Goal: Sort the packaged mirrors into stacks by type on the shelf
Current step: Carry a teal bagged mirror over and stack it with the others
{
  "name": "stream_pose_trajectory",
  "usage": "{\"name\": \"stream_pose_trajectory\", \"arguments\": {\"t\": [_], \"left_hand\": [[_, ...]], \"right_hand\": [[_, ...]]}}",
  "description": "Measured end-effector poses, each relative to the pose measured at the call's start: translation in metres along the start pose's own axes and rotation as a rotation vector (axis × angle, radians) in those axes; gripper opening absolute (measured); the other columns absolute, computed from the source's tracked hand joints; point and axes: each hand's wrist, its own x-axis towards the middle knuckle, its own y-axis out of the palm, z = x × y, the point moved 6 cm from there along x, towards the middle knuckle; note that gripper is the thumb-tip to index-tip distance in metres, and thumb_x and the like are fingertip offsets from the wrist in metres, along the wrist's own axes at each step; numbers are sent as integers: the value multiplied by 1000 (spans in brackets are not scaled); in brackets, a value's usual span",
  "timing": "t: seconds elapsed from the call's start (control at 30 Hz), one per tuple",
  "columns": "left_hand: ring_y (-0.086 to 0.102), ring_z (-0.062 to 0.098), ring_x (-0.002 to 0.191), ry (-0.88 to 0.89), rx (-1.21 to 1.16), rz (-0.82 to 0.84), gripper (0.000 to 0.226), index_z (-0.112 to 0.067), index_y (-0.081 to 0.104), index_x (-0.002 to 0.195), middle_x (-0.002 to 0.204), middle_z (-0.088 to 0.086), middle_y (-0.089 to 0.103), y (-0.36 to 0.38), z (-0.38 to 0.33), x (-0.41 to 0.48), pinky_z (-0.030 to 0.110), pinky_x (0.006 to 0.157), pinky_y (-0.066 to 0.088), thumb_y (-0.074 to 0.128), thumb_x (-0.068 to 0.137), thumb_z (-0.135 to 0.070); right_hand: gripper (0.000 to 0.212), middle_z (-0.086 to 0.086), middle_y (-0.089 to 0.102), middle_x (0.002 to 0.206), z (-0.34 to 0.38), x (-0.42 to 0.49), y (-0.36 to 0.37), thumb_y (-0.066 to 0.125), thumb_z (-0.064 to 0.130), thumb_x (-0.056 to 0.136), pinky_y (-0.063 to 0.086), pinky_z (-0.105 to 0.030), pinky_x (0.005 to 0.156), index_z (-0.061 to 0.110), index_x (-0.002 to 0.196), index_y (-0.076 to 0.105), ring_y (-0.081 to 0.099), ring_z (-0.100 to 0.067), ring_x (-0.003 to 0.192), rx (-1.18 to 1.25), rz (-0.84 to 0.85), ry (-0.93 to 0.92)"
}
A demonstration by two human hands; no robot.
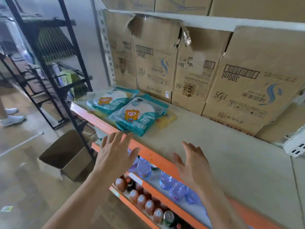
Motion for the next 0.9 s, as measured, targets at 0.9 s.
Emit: {"name": "stream_pose_trajectory", "arguments": {"t": [0.9], "left_hand": [[54,22,121,276,-51,45,48,-18,55,131,132,4,58,31,60,198,40,103,41,55,90,-42]], "right_hand": [[76,1,29,151,80,123,58,34,65,89,29,-36,114,25,149,12,26,-20,140,100,31,50]]}}
